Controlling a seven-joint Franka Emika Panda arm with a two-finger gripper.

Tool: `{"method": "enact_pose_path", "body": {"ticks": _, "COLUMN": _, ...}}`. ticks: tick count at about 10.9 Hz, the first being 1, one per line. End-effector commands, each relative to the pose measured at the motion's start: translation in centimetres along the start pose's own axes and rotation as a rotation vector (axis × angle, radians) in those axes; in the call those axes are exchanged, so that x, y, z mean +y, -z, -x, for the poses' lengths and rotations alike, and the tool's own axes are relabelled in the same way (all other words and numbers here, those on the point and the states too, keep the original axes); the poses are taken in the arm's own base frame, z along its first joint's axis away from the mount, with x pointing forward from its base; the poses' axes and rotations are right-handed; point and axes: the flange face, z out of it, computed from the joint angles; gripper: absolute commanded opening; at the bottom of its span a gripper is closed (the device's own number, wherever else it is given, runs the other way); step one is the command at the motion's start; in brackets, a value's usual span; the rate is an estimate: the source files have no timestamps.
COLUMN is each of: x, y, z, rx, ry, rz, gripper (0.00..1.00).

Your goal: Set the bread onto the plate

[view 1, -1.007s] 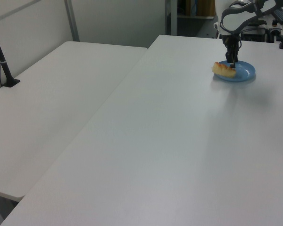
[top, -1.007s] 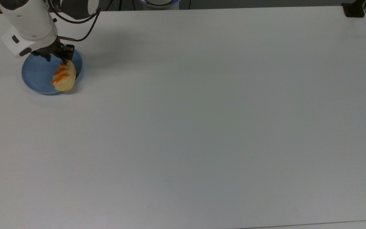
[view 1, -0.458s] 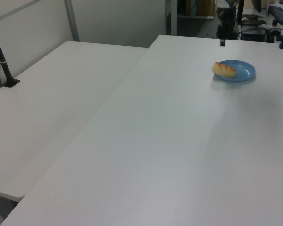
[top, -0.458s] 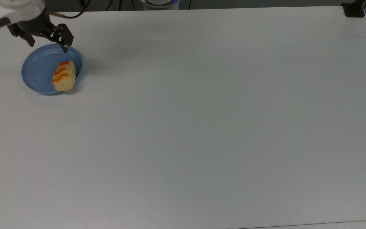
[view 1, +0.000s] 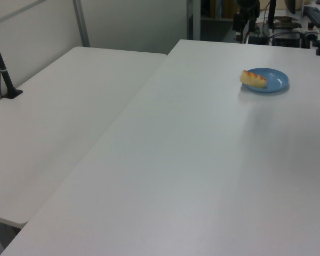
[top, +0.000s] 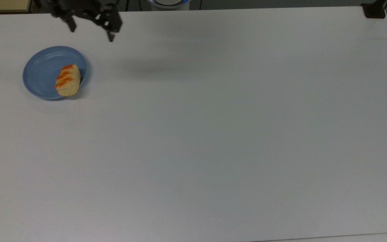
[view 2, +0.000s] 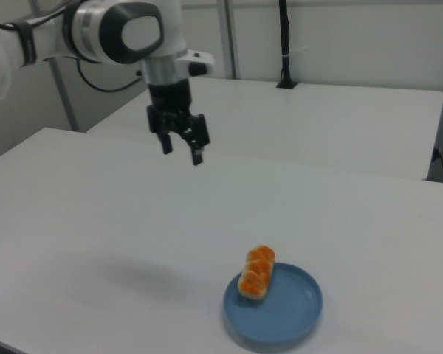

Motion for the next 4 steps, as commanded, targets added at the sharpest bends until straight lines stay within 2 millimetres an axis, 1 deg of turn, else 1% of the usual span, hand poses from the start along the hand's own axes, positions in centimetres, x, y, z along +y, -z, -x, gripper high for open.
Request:
{"method": "enact_pose_path", "body": {"ticks": 1, "x": -6.3, "y": 1.3, "z": 2.1, "rx": -0.065, "ry": 0.004, "rz": -0.007, "gripper": 1.00}}
{"method": "enact_pose_path", "body": {"ticks": 2, "x": -8.5, "y": 1.3, "z": 2.8, "rx": -0.082, "ry": 0.040, "rz": 0.003, "gripper": 1.00}}
{"method": "enact_pose_path", "body": {"ticks": 3, "x": -10.2, "y": 1.4, "z": 3.6, "rx": -0.101, "ry": 0.066, "rz": 0.011, "gripper": 1.00}}
{"method": "enact_pose_path", "body": {"ticks": 4, "x": -10.5, "y": 2.1, "z": 4.0, "rx": -0.091, "ry": 0.070, "rz": 0.007, "gripper": 1.00}}
